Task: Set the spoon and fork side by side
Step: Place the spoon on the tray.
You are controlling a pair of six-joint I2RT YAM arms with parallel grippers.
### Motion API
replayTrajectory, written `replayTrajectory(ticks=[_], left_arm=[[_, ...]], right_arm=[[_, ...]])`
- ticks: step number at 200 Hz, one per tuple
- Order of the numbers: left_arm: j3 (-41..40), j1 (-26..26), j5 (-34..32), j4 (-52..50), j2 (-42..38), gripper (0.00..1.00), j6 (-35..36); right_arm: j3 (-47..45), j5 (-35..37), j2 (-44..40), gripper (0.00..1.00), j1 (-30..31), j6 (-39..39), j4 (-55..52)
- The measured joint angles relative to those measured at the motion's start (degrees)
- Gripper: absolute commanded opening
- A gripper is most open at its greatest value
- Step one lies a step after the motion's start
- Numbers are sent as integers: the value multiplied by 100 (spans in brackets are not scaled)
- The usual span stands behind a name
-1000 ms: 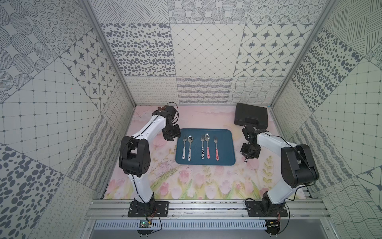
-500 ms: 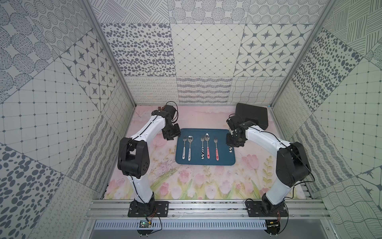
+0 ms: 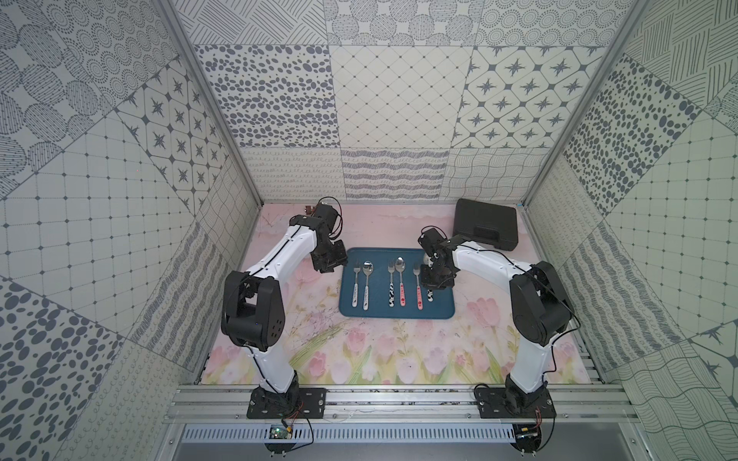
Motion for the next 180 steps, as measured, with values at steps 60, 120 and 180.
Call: replayTrajectory(ticks=[60, 120, 180], left_arm=[[2, 0, 0, 0, 0, 48, 15], [2, 0, 0, 2, 20, 48, 17], [2, 0, 0, 2, 55, 48, 17]], right_arm=[[-2, 151, 136, 15, -11, 68, 11], [-26, 122, 144, 15, -28, 122, 22], [-149, 9, 144, 15, -17, 153, 57]])
